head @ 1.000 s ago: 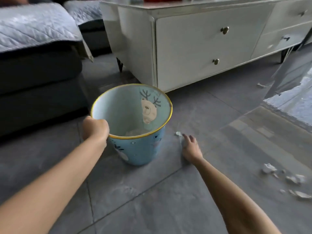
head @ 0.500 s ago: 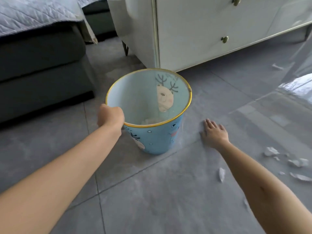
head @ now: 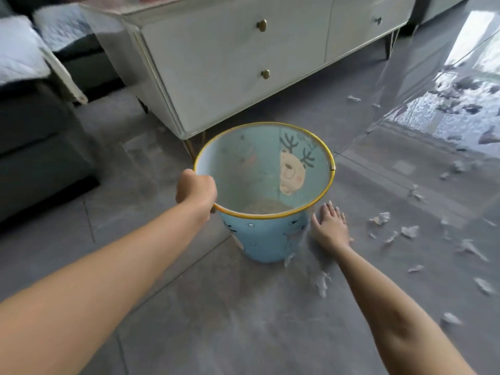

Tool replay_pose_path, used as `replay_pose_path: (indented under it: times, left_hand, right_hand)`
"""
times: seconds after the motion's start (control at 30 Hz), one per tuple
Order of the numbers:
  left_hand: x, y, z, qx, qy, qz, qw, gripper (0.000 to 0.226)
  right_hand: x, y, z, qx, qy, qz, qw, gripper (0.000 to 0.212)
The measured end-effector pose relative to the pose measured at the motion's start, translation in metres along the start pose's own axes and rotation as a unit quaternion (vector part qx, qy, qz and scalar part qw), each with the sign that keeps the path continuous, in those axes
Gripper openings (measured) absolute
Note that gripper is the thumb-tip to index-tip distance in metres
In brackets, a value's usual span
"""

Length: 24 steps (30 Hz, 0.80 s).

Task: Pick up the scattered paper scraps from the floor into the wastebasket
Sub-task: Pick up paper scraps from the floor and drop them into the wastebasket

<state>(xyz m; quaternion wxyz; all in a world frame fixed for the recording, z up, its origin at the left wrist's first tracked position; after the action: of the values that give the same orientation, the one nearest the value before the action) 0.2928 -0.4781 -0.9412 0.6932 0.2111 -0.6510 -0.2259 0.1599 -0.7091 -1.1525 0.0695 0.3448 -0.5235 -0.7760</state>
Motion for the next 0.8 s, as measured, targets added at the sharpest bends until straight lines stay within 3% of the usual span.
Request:
replay_pose_path:
  times: [0.13,0.27,0.3,0.37,0.47,0.53,0.67,0.8]
  left_hand:
    - [0.000,0.017,-0.013,0.018,-0.036,-0.049,0.998,0.033]
    - [-0.009,0.030,-0.029,0.027,-0.059,-0.077,0.995,0.033]
    - [-0.010,0.029,-0.030,0.022,-0.052,-0.064,0.996,0.033]
    - [-0.007,0.023,-0.038,0.003,-0.042,-0.027,0.999,0.035]
    - [-0.005,0.011,-0.041,-0.028,-0.016,0.031,0.999,0.036]
    - [-0.009,0.007,-0.040,-0.042,0.001,0.031,0.999,0.036]
    - [-0.010,-0.002,-0.046,-0.061,0.003,0.018,0.998,0.038]
    - [0.000,-0.016,-0.049,-0.090,-0.004,0.007,0.996,0.040]
  right_hand:
    - [-0.021,-0.017,0.007,-0.097,0.117,0.042,0.987,0.075]
    - [-0.024,-0.028,0.040,-0.158,0.195,0.086,0.964,0.119]
    - [-0.023,-0.030,0.050,-0.159,0.214,0.100,0.959,0.121]
    - [-0.023,-0.036,0.068,-0.130,0.243,0.103,0.956,0.110]
    - [-0.017,-0.043,0.094,-0.065,0.271,0.036,0.960,0.057]
    - [-0.009,-0.039,0.103,-0.045,0.284,-0.005,0.958,0.033]
    - [0.003,-0.017,0.102,-0.023,0.302,0.037,0.952,0.019]
    - [0.024,0.013,0.098,0.072,0.242,0.007,0.968,0.010]
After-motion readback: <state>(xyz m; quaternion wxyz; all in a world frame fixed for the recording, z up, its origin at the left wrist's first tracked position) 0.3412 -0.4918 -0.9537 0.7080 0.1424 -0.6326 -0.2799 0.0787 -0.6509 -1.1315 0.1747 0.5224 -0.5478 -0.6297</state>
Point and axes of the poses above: each hand's wrist, its own z-axis away from the middle knuckle, its own y-axis out of the back of the hand, x = y × z, the point moved 3 cm from there along -z, towards the middle knuckle, and after that the axes turned 5 degrees about -y, right-handed, at the moved point
